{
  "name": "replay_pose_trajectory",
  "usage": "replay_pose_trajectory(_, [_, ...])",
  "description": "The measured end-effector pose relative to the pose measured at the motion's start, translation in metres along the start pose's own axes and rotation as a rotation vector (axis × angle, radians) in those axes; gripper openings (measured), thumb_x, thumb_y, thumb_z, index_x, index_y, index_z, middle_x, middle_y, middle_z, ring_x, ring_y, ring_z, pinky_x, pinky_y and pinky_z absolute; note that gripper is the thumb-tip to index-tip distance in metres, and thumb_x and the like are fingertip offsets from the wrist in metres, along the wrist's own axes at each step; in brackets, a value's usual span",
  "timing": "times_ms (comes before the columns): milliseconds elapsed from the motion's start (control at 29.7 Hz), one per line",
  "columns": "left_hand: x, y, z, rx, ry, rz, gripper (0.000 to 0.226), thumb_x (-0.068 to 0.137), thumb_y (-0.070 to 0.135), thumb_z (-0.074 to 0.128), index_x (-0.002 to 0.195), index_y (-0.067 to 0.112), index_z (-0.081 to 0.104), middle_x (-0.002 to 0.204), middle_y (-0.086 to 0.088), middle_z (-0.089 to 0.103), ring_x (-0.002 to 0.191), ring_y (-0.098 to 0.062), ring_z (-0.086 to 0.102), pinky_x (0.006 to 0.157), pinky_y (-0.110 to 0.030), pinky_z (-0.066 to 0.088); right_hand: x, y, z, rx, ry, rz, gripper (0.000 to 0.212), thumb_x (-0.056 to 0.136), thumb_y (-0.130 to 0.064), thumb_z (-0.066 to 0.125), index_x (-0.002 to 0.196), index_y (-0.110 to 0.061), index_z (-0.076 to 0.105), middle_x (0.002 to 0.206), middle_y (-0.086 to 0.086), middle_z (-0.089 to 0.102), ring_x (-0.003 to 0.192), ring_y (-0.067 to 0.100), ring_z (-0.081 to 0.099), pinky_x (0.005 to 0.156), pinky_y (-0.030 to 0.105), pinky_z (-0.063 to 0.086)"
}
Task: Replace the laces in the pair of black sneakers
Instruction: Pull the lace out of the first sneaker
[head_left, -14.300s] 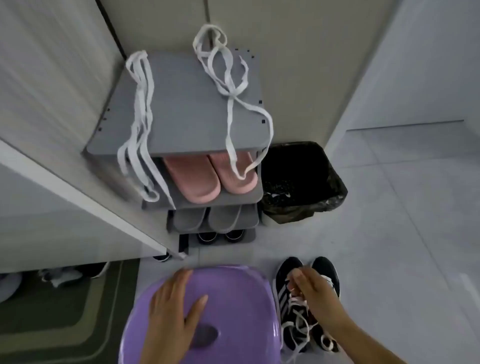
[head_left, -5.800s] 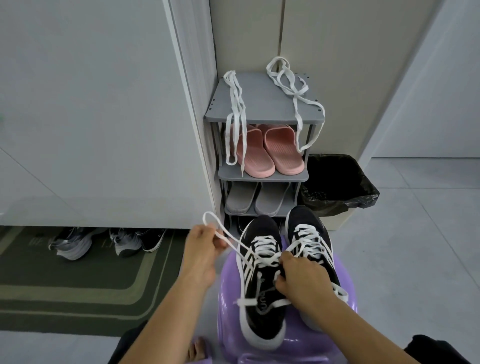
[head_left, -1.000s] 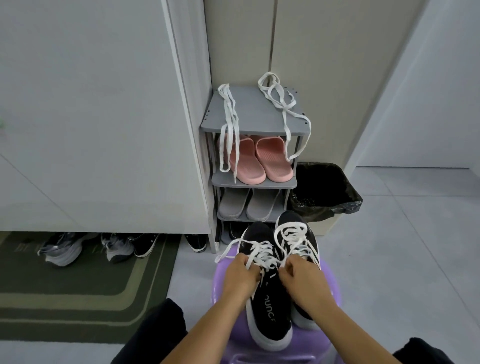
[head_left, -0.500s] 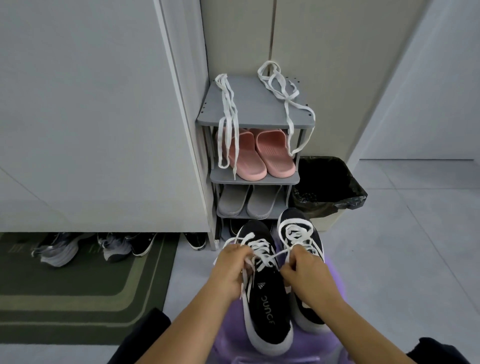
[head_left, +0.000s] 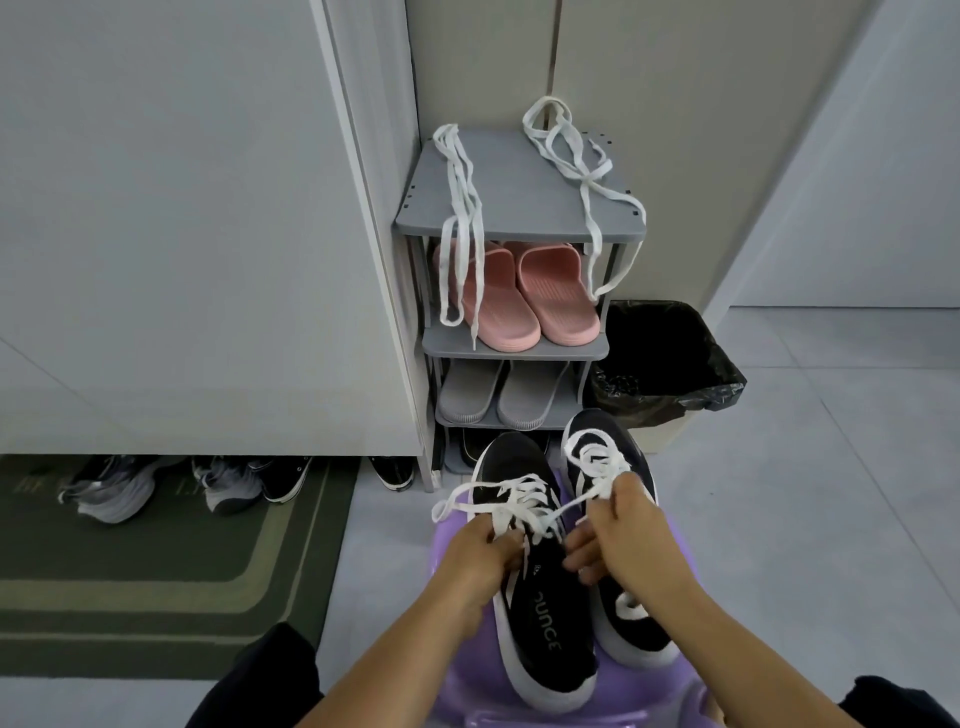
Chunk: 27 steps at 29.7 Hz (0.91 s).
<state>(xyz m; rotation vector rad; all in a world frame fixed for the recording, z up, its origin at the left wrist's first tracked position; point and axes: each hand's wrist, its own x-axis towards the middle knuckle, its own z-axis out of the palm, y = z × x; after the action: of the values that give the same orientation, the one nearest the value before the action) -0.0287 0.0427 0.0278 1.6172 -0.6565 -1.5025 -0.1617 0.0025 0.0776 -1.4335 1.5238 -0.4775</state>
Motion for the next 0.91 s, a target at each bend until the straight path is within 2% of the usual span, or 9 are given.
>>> replay_pose_trajectory(101, [0.001, 0.001, -0.004, -0.066, 0.024, -0.019, 0.019, 0.093, -0.002, 0.044, 0.084, 0.01, 0.055, 0.074, -0.002, 0.058, 0.061, -0.009, 0.051, 0.057, -0.019, 0.038, 0.002, 0.001, -0.006, 0.187, 0.054, 0.042, 0.018, 0.098, -0.009, 0.032, 0.08, -0.011, 0.031, 0.065, 0.015, 0.064, 0.044, 0.022, 0.059, 0.034, 0.025, 0.041])
replay_pose_trajectory(169, [0.0, 0.001, -0.005, -0.065, 0.056, -0.01, 0.019, 0.093, -0.002, 0.045, 0.081, 0.011, 0.052, 0.074, -0.002, 0.058, 0.061, -0.01, 0.053, 0.056, -0.018, 0.041, 0.0, 0.004, -0.007, 0.149, 0.014, 0.056, 0.014, 0.099, -0.021, 0.039, 0.092, -0.009, 0.037, 0.066, 0.01, 0.065, 0.043, 0.019, 0.056, 0.034, 0.021, 0.037])
replay_pose_trajectory(303, [-0.002, 0.004, -0.002, -0.088, 0.119, 0.028, 0.01, 0.091, 0.0, 0.048, 0.083, 0.005, 0.048, 0.079, -0.008, 0.059, 0.064, -0.012, 0.056, 0.057, -0.016, 0.047, -0.006, 0.02, 0.008, -0.507, 0.011, -0.132, 0.035, 0.089, -0.054, 0.045, 0.099, -0.02, 0.048, 0.079, -0.005, 0.06, 0.074, 0.017, 0.057, 0.067, 0.029, 0.043])
replay_pose_trajectory(337, [-0.001, 0.005, -0.001, -0.116, 0.13, 0.034, 0.006, 0.091, 0.0, 0.049, 0.086, 0.004, 0.049, 0.081, -0.01, 0.06, 0.066, -0.013, 0.057, 0.06, -0.018, 0.049, -0.008, 0.022, 0.013, -0.559, 0.028, -0.154, 0.037, 0.089, -0.057, 0.042, 0.097, -0.021, 0.05, 0.086, -0.004, 0.06, 0.083, 0.018, 0.058, 0.073, 0.03, 0.042])
replay_pose_trajectory(506, [0.001, 0.007, 0.001, -0.208, 0.19, 0.018, 0.008, 0.088, -0.003, 0.045, 0.089, 0.002, 0.05, 0.067, -0.008, 0.053, 0.055, -0.013, 0.048, 0.055, -0.022, 0.043, -0.014, 0.026, 0.035, -0.487, 0.087, -0.1, 0.033, 0.094, -0.052, 0.036, 0.093, -0.019, 0.042, 0.101, 0.0, 0.053, 0.09, 0.024, 0.059, 0.074, 0.032, 0.043])
replay_pose_trajectory(641, [0.006, 0.027, -0.009, -0.255, 0.215, 0.026, 0.017, 0.089, 0.0, 0.045, 0.074, 0.008, 0.046, 0.056, -0.002, 0.039, 0.04, -0.008, 0.038, 0.05, -0.023, 0.041, -0.015, 0.029, 0.042, -0.503, 0.153, -0.092, 0.028, 0.096, -0.048, 0.032, 0.092, -0.021, 0.038, 0.104, -0.003, 0.053, 0.091, 0.024, 0.06, 0.069, 0.032, 0.04])
replay_pose_trajectory(775, [0.004, 0.037, -0.02, -0.004, 0.247, 0.203, 0.014, 0.084, 0.003, 0.056, 0.086, 0.012, 0.045, 0.078, -0.006, 0.049, 0.064, -0.015, 0.049, 0.067, -0.026, 0.044, -0.015, 0.032, 0.047, -0.424, 0.162, -0.088, 0.021, 0.097, -0.043, 0.034, 0.089, -0.023, 0.037, 0.106, -0.004, 0.052, 0.094, 0.024, 0.059, 0.07, 0.032, 0.037])
replay_pose_trajectory(843, [-0.002, 0.023, -0.017, 0.04, 0.286, 0.158, 0.038, 0.081, 0.006, 0.066, 0.111, 0.012, 0.044, 0.101, -0.007, 0.051, 0.089, -0.017, 0.054, 0.076, -0.021, 0.047, -0.017, 0.031, 0.052, -0.279, 0.183, -0.051, 0.018, 0.096, -0.037, 0.04, 0.094, -0.021, 0.045, 0.105, -0.004, 0.047, 0.094, 0.024, 0.058, 0.072, 0.031, 0.037])
replay_pose_trajectory(910, [-0.008, 0.001, -0.01, 0.235, 0.436, 0.067, 0.071, 0.076, 0.023, 0.075, 0.132, 0.01, 0.034, 0.126, -0.006, 0.044, 0.118, -0.024, 0.046, 0.095, -0.035, 0.043, -0.017, 0.031, 0.058, -0.078, 0.213, -0.017, 0.01, 0.094, -0.03, 0.048, 0.094, -0.021, 0.051, 0.106, -0.003, 0.048, 0.089, 0.02, 0.055, 0.078, 0.031, 0.04])
